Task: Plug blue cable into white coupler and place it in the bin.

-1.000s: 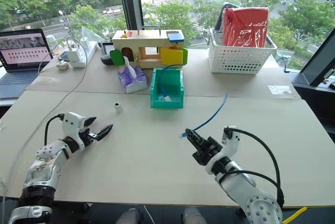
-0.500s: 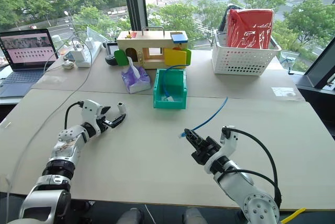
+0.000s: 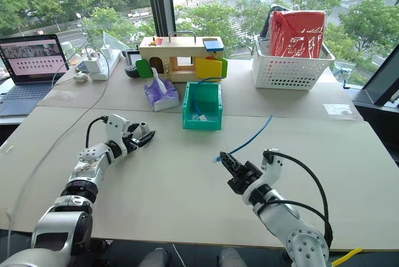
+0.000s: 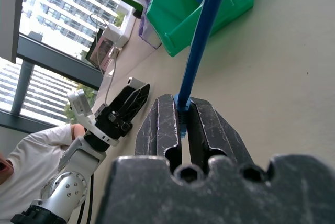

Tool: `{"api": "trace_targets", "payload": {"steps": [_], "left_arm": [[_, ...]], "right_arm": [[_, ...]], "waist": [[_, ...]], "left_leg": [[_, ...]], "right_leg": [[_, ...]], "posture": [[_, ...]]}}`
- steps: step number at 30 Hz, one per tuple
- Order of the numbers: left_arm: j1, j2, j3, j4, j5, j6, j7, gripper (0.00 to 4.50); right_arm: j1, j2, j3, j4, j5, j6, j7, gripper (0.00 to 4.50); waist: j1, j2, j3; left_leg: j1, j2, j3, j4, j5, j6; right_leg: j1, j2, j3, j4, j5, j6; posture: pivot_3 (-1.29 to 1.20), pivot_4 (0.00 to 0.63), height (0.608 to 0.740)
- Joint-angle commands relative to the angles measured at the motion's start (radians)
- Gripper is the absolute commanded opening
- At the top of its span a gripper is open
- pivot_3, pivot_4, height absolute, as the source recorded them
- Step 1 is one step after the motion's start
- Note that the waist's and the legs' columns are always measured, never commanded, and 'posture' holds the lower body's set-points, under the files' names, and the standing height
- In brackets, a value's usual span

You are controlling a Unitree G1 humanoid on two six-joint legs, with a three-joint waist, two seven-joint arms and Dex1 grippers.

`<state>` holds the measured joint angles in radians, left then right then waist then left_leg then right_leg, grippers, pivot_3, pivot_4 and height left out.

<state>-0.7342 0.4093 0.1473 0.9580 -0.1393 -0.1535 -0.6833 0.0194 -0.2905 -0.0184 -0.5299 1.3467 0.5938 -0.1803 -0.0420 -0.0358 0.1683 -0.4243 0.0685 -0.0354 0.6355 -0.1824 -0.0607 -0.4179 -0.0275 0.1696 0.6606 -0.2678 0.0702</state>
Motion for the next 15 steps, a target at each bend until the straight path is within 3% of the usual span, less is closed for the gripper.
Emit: {"api": "trace_targets", "payload": {"steps": [1, 5, 8, 12, 15], "left_arm": [[-0.020, -0.029, 0.000, 0.035, -0.002, -0.024, 0.005, 2.11], [-0.036, -0.045, 0.002, 0.060, 0.003, -0.041, 0.011, 0.71], [-0.046, -0.058, -0.016, 0.049, 0.010, -0.045, -0.023, 0.64], [-0.002, -0.071, -0.089, -0.165, -0.089, 0.078, -0.368, 0.64], [0.041, -0.057, -0.169, -0.327, -0.100, 0.181, -0.495, 0.64]], "right_arm": [[-0.021, 0.002, -0.022, -0.012, -0.003, 0.005, 0.018, 0.00], [-0.034, 0.007, -0.025, 0.002, -0.008, 0.007, 0.022, 0.00], [-0.042, 0.011, -0.022, 0.009, -0.008, 0.011, 0.026, 0.00], [-0.042, -0.008, -0.045, 0.003, 0.012, 0.017, 0.038, 0.00], [-0.046, -0.023, -0.061, -0.002, 0.005, 0.022, 0.047, 0.00]], "waist": [[0.000, 0.000, 0.000], [0.002, 0.000, 0.000], [0.002, 0.000, 0.000], [0.001, 0.000, 0.000], [-0.007, 0.000, 0.000]], "left_leg": [[0.000, 0.000, 0.000, 0.000, 0.000, 0.000], [0.000, 0.000, 0.000, 0.000, 0.000, 0.000], [0.000, 0.000, 0.000, 0.000, 0.000, 0.000], [-0.002, 0.000, 0.000, 0.000, 0.000, 0.000], [-0.004, 0.000, 0.000, 0.000, 0.000, 0.000]], "right_leg": [[0.000, 0.000, 0.000, 0.000, 0.000, 0.000], [0.000, 0.000, 0.000, 0.000, 0.000, 0.000], [0.000, 0.000, 0.000, 0.000, 0.000, 0.000], [-0.001, 0.000, 0.000, 0.000, 0.000, 0.000], [-0.002, 0.000, 0.000, -0.001, 0.003, -0.005]], "posture": [[0.00, 0.150, 0.732], [0.00, 0.150, 0.732], [0.00, 0.150, 0.732], [0.00, 0.150, 0.732], [0.00, 0.150, 0.732]]}}
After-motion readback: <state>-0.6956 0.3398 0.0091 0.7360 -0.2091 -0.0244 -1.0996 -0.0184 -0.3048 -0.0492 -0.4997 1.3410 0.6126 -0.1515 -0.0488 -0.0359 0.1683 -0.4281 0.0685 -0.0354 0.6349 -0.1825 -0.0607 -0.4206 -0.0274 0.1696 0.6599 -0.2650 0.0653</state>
